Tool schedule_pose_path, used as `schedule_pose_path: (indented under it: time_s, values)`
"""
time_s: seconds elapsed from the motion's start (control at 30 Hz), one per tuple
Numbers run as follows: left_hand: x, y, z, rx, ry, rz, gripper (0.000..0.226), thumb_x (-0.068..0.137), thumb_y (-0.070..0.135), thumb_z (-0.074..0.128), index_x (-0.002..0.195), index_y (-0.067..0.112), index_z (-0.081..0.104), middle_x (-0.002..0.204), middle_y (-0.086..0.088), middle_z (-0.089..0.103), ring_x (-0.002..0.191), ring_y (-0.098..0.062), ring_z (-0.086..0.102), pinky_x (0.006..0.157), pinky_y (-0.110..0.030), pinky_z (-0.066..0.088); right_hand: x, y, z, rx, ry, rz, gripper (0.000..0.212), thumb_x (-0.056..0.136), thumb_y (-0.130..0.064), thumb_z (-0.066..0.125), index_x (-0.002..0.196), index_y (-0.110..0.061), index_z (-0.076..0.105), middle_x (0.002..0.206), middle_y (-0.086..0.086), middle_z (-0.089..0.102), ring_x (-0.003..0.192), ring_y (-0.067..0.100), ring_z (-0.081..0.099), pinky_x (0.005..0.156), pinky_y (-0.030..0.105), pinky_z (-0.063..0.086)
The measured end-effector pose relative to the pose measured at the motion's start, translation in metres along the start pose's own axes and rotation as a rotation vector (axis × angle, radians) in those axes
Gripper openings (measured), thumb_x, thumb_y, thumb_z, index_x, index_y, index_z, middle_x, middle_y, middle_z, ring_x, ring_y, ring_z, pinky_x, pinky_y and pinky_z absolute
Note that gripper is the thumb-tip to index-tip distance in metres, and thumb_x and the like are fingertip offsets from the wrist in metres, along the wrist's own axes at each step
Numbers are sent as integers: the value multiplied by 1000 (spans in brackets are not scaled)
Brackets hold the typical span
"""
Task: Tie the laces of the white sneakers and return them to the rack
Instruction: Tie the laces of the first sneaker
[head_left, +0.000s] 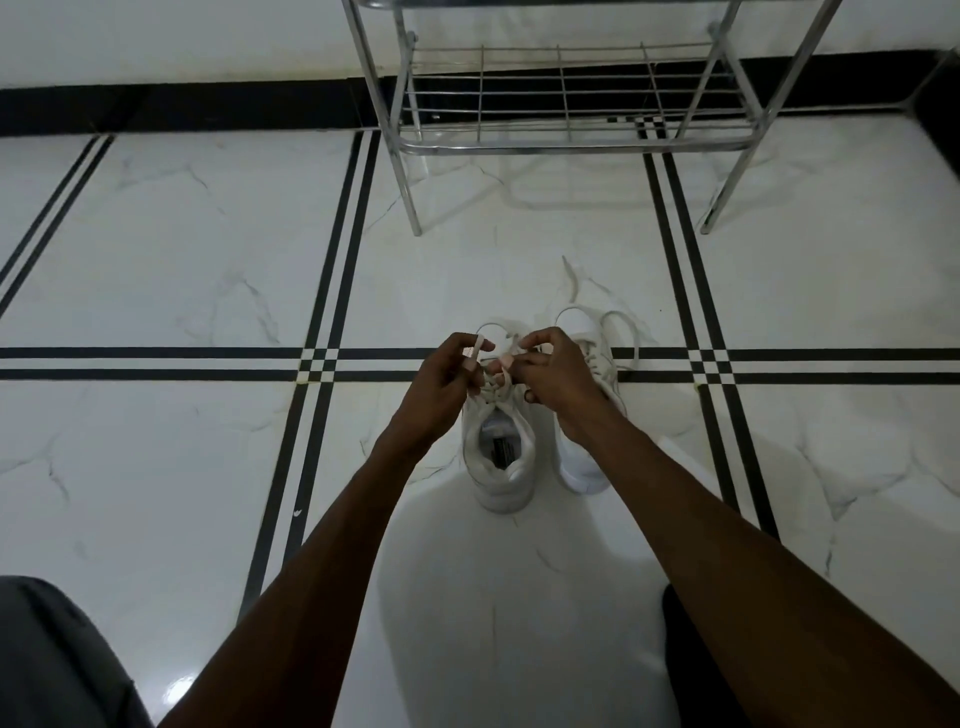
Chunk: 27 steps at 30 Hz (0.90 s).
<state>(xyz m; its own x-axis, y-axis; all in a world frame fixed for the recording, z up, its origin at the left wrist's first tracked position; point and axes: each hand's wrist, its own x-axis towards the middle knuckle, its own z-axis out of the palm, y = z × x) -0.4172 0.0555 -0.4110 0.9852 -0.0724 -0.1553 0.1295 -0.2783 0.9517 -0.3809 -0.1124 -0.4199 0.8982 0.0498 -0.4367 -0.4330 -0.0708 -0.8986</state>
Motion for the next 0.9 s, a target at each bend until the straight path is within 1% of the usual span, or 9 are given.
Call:
schedule_pose_path:
  time_s: [0.1,0.2,0.33,0.47,0.57,0.63,0.73,0.8,0.9]
  values:
    - [4,-3,0,24,9,13,10,103,4,52,107,12,50,86,-13,72,75,-17,67,73,-35,56,0,0,1,14,-18,-11,17,77,-12,80,91,-10,71,91,12,77,80,20,71,59,28,49]
    - [6,-3,1,65,55,15,25,96,6,63,101,20,43,86,-19,75,74,-25,72,72,-40,58,-2,0,3,52,-93,-74,12,82,-6,76,94,-2,77,90,18,77,80,25,74,69,30,58]
    - [10,-7,3,118,90,-1,39,93,3,66,122,16,44,86,-13,77,74,-20,75,71,-35,61,-1,4,-1,2,-254,-159,15,87,-6,71,100,-1,77,97,25,75,93,35,73,89,41,60]
    - [10,-7,6,152,70,12,59,95,4,65,145,18,37,96,-8,79,87,-17,75,79,-27,59,-3,-2,2,19,-192,-153,23,79,-21,82,97,-8,79,91,19,76,83,31,75,79,38,62]
    - [9,-11,6,96,52,-64,60,99,10,64,149,21,34,100,-7,80,91,-15,75,80,-21,55,-2,-6,8,195,-62,-41,18,85,-11,76,102,-5,76,87,12,75,67,18,69,63,24,57]
    - [7,-16,2,10,70,-138,55,101,8,61,148,19,34,102,-10,79,92,-12,75,78,-18,52,-2,-7,6,258,-90,-19,24,89,-7,71,112,-1,72,90,8,74,65,11,69,64,19,56]
    - [6,-17,-2,-80,106,-195,51,99,8,64,142,18,38,103,-10,79,84,-1,73,70,-7,50,0,-8,-6,-88,-159,-210,21,88,-7,72,107,-1,75,94,10,77,76,11,73,73,24,60]
    - [8,-16,-1,-76,108,-200,52,97,5,64,142,16,41,104,-8,78,86,-4,72,73,-12,52,3,-13,-12,-401,-184,-336,17,84,-10,77,100,-8,80,91,7,78,70,9,74,70,24,61]
    - [11,-14,2,-100,116,-204,53,96,8,67,142,17,42,104,-8,79,82,-4,70,80,-24,49,3,-20,-12,-648,-216,-393,13,81,-9,79,93,-15,81,88,6,79,62,12,74,64,27,61]
